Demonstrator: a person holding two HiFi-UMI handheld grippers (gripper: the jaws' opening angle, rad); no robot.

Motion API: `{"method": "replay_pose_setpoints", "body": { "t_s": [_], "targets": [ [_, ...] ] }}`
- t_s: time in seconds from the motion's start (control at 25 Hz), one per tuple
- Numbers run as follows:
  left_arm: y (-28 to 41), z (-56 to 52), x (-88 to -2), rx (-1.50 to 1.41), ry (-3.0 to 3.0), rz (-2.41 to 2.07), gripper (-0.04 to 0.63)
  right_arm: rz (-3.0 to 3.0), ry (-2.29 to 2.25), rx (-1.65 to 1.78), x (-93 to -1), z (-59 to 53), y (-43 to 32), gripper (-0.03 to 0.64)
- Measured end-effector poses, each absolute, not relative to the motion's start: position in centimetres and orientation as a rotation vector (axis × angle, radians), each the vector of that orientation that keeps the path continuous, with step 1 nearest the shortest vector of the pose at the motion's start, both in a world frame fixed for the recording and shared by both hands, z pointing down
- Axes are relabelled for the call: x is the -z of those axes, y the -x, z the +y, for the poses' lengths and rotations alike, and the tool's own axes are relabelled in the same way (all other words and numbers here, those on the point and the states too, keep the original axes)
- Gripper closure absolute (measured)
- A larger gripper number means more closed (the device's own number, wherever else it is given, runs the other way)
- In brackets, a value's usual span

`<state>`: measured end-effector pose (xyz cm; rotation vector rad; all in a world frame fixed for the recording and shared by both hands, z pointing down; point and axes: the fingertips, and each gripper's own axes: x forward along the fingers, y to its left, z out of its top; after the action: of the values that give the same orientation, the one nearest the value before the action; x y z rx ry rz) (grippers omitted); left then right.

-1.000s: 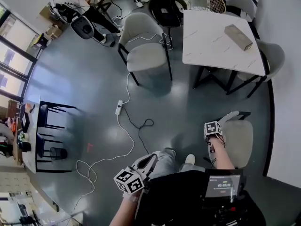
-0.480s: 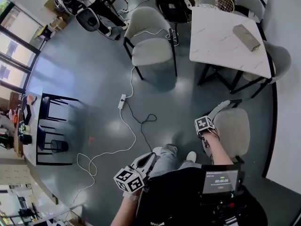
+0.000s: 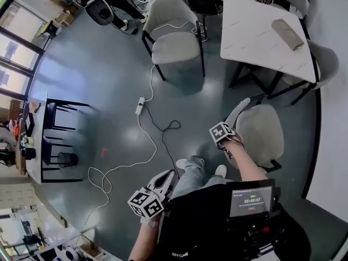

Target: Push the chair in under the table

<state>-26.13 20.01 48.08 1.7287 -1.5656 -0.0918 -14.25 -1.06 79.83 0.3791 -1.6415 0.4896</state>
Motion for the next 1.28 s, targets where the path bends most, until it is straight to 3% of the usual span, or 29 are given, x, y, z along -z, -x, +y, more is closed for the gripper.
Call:
{"method": "replay_pose_setpoints", "body": {
  "t_s": [0.72,1.28],
  "targets": [
    [27.6,21.9,-48.4,0.115,-1.65,-1.653,0.59,-1.652,-0.01,-0.22,-79.7,5.1,22.1,0.356],
    [25.2,19.4,-47.9,0.09,-1.708,-1.613,0.59,-1.523,0.283,0.014,-79.2,9.3,19.3,0.331]
  ]
}}
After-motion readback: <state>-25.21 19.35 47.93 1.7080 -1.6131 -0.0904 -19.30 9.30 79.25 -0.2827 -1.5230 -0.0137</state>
